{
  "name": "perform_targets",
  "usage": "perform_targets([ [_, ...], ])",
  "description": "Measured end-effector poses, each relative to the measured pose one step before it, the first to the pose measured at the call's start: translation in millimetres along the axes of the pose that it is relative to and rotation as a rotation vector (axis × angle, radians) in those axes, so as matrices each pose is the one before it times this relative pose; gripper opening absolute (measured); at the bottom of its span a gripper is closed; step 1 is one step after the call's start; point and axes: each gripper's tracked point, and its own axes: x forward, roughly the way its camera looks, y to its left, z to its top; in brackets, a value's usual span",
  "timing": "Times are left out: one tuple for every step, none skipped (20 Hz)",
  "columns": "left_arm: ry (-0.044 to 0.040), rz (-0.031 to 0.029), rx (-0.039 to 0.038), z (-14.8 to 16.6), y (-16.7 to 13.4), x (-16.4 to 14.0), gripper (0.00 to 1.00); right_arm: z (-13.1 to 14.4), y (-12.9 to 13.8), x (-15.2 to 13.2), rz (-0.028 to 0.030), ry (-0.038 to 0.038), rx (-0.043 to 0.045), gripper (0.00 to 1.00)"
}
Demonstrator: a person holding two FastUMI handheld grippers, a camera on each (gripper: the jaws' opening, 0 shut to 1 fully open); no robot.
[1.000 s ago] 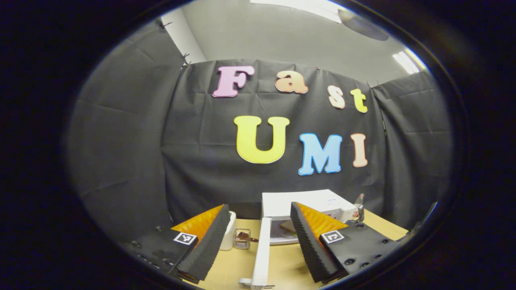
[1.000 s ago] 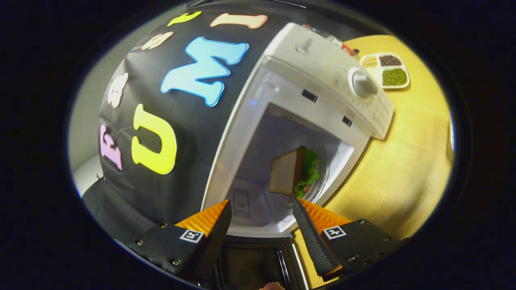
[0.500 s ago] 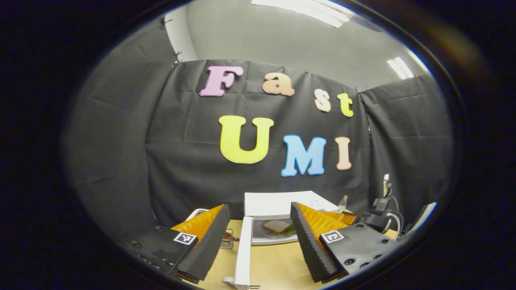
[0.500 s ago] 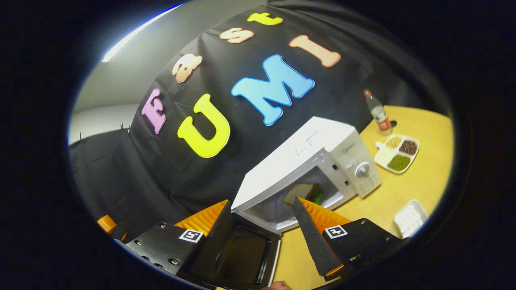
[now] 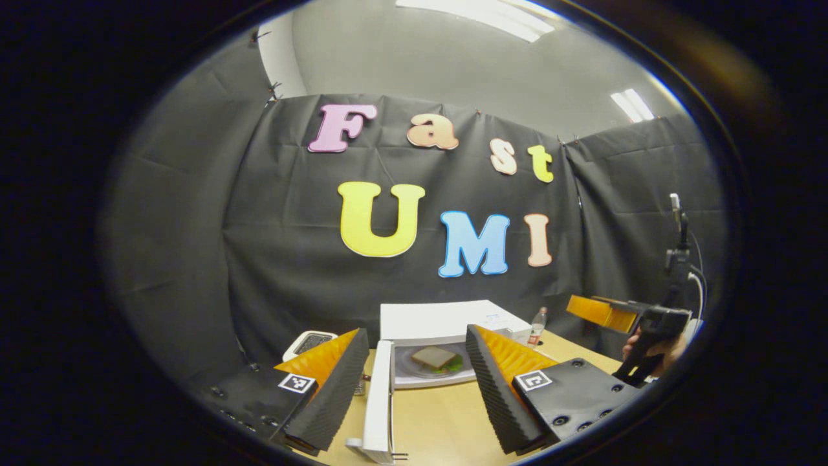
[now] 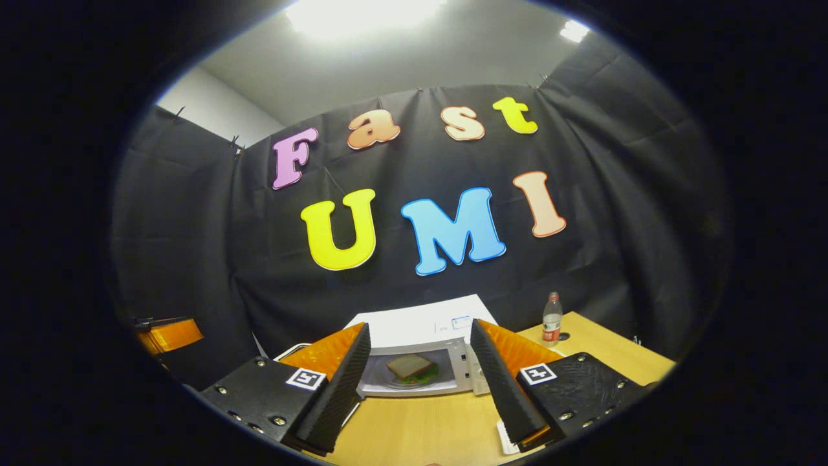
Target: Open the microwave oven with the left hand, put the food in, and close the microwave oven.
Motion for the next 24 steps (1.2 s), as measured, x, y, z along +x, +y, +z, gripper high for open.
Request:
perform_targets([
  [-0.00151,0.00368,0.00119,-2.02,0.99,-0.78,0.96,4.74,0.50,-3.58,-0.00253,-0.01453,-0.02430,0.93],
  [-0.00032,0.00234,-0.00207,-1.36,1.97,-1.84,0.97,3.79,-0.29,-3.34,-0.00547,-0.00870,-0.02469,0.93],
  [0.00128,0.00145,-0.00380,-3.67,2.38,-2.52,0.96,0.98,-0.12,-3.82,-0.00277,-0.00314,-0.01686,0.93],
  [0.00288,0.00523,-0.00296,-5.03,2.89,-1.61,0.96,2.18,1.05,-4.51,-0.00168,0.00003,-0.00550,0.93],
  [0.00596,0.00944,-0.00209,-4.49,5.81,-1.76,0.96,2.41,0.53,-0.29,0.00057,-0.00159,0.00167,0.93],
  [0.00796,0.00968,-0.00380,-4.79,4.66,-2.13,0.97,1.78,-0.98,-2.58,-0.00165,-0.00124,-0.00187,0.93],
  [0.01156,0.01445,-0.00206,-5.97,6.07,-2.38,0.96,0.21,-1.10,-0.57,-0.00256,-0.00276,-0.00550,0.93],
  [0.01644,0.00853,-0.00132,-6.40,4.22,-1.83,0.96,0.93,-0.43,-1.08,-0.00051,-0.00227,-0.00966,0.93],
  [0.01759,0.00258,-0.00274,-7.24,3.34,-1.71,0.96,0.04,-1.95,-2.37,-0.00134,-0.00046,-0.00758,0.93],
  [0.01101,-0.00128,-0.00517,-4.45,0.84,-2.21,0.93,0.62,0.10,-1.25,0.00513,-0.00005,-0.00113,0.93],
  [0.01074,-0.00076,-0.00647,-5.30,3.90,-1.87,0.71,-0.96,1.81,1.15,0.00685,0.00345,0.00250,0.93],
  [0.01023,0.01708,0.00029,-6.17,7.12,-2.32,0.50,-1.13,0.30,1.14,-0.00037,0.00732,0.00235,0.93],
  [0.02020,0.02194,-0.00207,-9.96,11.70,-3.16,0.28,-2.02,-0.57,1.07,0.00247,0.00646,0.00295,0.93],
  [0.03623,-0.03582,-0.02610,-15.50,-3.43,-2.46,0.07,-1.08,1.65,0.89,0.00381,0.00527,0.00395,0.93],
  [0.03029,-0.00564,-0.01050,-11.85,1.96,-2.41,0.06,-1.01,1.12,1.14,0.00291,0.00237,-0.00092,0.93],
  [0.02246,0.03206,0.01625,-10.92,16.01,-2.66,0.09,-1.17,1.41,0.51,0.00444,0.00032,-0.00490,0.93],
  [0.02940,0.02259,0.01619,-14.20,13.83,-2.19,0.08,-0.75,1.31,0.08,0.00540,0.00036,-0.00389,0.93],
  [0.02564,0.01138,0.00891,-12.81,9.21,-2.90,0.07,0.03,0.85,-0.80,0.00282,0.00101,-0.00242,0.93],
  [0.02393,0.00854,0.00400,-13.26,6.22,-1.94,0.06,-0.97,-1.37,-0.20,0.00031,0.00140,-0.00229,0.93],
  [0.02664,0.00503,0.00067,-13.52,6.31,0.91,0.07,-1.63,-0.60,-0.40,-0.00075,0.00432,-0.00153,0.93],
  [0.02742,0.00453,0.00148,-12.55,5.34,0.68,0.08,-2.92,-1.87,-0.31,-0.00184,0.00646,0.00023,0.93],
  [0.02539,0.00278,0.00204,-11.02,4.64,1.94,0.06,-2.39,-1.44,0.31,-0.00138,0.00800,0.00287,0.93],
  [0.01201,0.00029,0.00017,-6.47,3.04,2.10,0.06,-1.43,-1.48,0.46,-0.00139,0.00552,0.00312,0.93],
  [0.00487,-0.01128,-0.00289,-3.48,-2.70,0.05,0.07,-0.57,-1.78,0.32,-0.00099,0.00201,-0.00024,0.94],
])
